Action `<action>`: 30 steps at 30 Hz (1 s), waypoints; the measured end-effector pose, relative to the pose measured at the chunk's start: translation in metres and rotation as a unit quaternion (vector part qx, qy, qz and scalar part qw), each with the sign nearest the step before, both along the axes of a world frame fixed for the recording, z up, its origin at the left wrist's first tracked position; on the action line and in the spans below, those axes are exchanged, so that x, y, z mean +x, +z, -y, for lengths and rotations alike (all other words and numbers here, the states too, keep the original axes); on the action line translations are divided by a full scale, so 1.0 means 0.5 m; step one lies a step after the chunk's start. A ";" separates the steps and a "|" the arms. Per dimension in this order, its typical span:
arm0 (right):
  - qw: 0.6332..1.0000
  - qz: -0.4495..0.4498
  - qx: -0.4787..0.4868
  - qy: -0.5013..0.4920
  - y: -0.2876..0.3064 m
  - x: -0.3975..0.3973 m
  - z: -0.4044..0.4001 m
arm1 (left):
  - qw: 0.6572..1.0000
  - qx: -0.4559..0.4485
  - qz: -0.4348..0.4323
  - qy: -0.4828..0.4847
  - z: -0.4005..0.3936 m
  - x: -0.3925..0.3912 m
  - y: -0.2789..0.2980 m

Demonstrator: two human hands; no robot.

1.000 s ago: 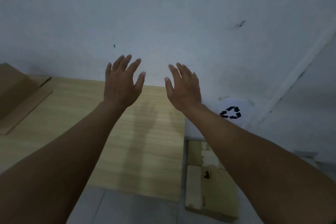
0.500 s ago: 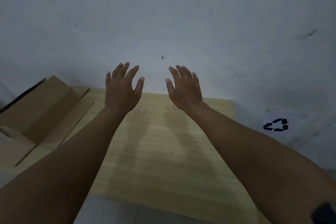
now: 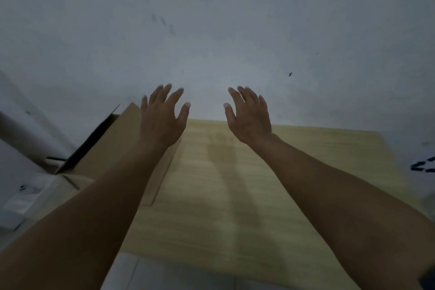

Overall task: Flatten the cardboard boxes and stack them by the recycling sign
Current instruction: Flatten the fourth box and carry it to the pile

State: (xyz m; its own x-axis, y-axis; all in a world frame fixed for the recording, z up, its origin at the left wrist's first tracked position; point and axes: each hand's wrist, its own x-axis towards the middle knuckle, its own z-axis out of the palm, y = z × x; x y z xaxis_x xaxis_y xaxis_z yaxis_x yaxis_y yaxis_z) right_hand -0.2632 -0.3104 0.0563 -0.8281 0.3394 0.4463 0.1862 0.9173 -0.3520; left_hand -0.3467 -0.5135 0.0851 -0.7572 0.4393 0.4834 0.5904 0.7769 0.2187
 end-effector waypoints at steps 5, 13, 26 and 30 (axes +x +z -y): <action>0.999 0.018 -0.018 -0.037 -0.021 -0.073 0.201 | 0.999 -0.030 0.013 -0.034 0.196 -0.100 -0.013; 0.999 0.024 -0.015 -0.029 -0.031 -0.268 0.419 | 0.998 -0.036 0.014 -0.041 0.410 -0.299 -0.048; 0.983 0.140 -0.106 -0.053 -0.149 -0.525 0.682 | 0.986 -0.046 0.156 -0.039 0.601 -0.530 -0.191; 0.966 0.172 -0.158 -0.107 -0.174 -0.572 0.749 | 0.970 -0.052 0.223 -0.085 0.624 -0.580 -0.239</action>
